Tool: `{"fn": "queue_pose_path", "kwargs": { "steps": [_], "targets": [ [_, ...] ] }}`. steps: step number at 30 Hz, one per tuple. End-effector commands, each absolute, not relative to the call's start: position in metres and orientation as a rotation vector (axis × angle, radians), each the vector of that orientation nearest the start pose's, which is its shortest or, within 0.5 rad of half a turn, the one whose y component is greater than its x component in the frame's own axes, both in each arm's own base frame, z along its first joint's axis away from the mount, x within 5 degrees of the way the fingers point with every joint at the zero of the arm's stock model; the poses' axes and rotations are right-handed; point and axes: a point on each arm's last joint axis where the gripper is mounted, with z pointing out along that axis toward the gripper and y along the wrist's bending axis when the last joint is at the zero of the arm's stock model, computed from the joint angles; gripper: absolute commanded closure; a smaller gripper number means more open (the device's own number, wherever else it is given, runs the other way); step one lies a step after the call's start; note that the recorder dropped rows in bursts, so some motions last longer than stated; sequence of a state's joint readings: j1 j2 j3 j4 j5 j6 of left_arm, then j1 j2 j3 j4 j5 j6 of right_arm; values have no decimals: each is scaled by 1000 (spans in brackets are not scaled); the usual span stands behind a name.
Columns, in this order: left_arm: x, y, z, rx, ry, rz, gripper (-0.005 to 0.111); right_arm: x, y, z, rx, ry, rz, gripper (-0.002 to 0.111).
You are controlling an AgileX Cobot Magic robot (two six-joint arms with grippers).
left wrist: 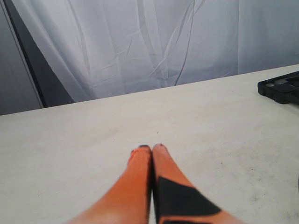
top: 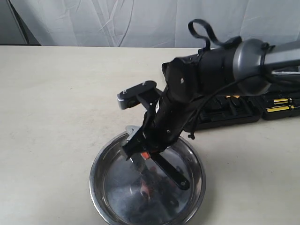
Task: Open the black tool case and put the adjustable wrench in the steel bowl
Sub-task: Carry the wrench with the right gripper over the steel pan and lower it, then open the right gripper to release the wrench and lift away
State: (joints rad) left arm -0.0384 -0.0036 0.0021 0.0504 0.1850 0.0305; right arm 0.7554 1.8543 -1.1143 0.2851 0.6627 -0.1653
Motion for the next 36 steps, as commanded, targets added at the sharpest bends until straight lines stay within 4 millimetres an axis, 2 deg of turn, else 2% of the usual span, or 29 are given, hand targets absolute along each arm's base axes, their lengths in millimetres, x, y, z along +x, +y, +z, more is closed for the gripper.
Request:
{"fn": "queue_pose_path", "kwargs": {
  "steps": [1,9,11,14,16,18,20,21,25,31,36],
  "targets": [
    [56,-2,197,93,1661,33,106,236,260,153,-1057,2731,396,109],
    [56,-2,197,93,1661,33,106,233,265,136,-1078,2751,378,109],
    [56,-2,197,93,1661,33,106,233,266,135,-1076,2754,377,106],
    [56,-2,197,93,1661,33,106,234,266,135,-1068,2753,379,88],
    [56,-2,197,93,1661,33,106,234,266,136,-1066,2751,379,71],
    [56,-2,197,93,1661,33,106,232,265,137,-1076,2766,377,62],
    [56,-2,197,93,1661,33,106,231,264,139,-1085,2775,377,65],
    [56,-2,197,93,1661,33,106,229,263,143,-1089,2776,380,71],
    [56,-2,197,93,1661,33,106,225,258,166,-1105,2726,391,110],
    [56,-2,197,93,1663,33,106,198,227,218,-1007,2592,444,108],
    [56,-2,197,93,1663,33,106,161,184,264,-941,2423,502,108]
  ]
}}
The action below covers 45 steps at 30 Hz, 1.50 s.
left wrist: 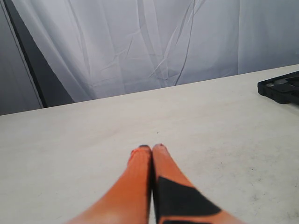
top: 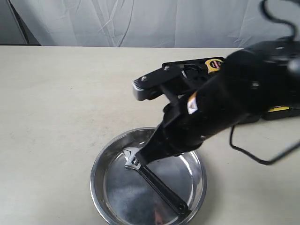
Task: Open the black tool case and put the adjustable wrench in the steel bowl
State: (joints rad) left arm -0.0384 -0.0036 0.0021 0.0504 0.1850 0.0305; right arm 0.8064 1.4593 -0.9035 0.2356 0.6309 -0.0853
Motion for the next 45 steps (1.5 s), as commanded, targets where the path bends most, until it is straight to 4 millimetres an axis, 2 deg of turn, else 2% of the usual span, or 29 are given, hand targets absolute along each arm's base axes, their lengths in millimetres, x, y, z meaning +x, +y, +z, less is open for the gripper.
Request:
{"fn": "queue_pose_path", "kwargs": {
  "steps": [1,6,13,17,21,23,29,32,35,38,45],
  "targets": [
    [56,-2,197,93,1663,33,106,153,176,269,-934,2396,514,108],
    [56,-2,197,93,1663,33,106,122,146,296,-936,2324,559,108],
    [56,-2,197,93,1663,33,106,99,123,325,-885,2162,629,108],
    [56,-2,197,93,1663,33,106,93,111,335,-900,2057,575,108],
    [56,-2,197,93,1663,33,106,81,87,342,-874,1898,496,108],
    [56,-2,197,93,1663,33,106,78,74,331,-800,1822,465,108],
    [56,-2,197,93,1660,33,106,65,36,277,-459,1564,338,108],
    [56,-2,197,93,1660,33,106,55,23,255,-345,1461,267,108],
    [56,-2,197,93,1660,33,106,50,16,236,-268,1440,192,108],
    [56,-2,197,93,1660,33,106,52,11,226,-207,1470,119,108],
    [56,-2,197,93,1660,33,106,53,9,222,-168,1510,71,108]
  ]
}}
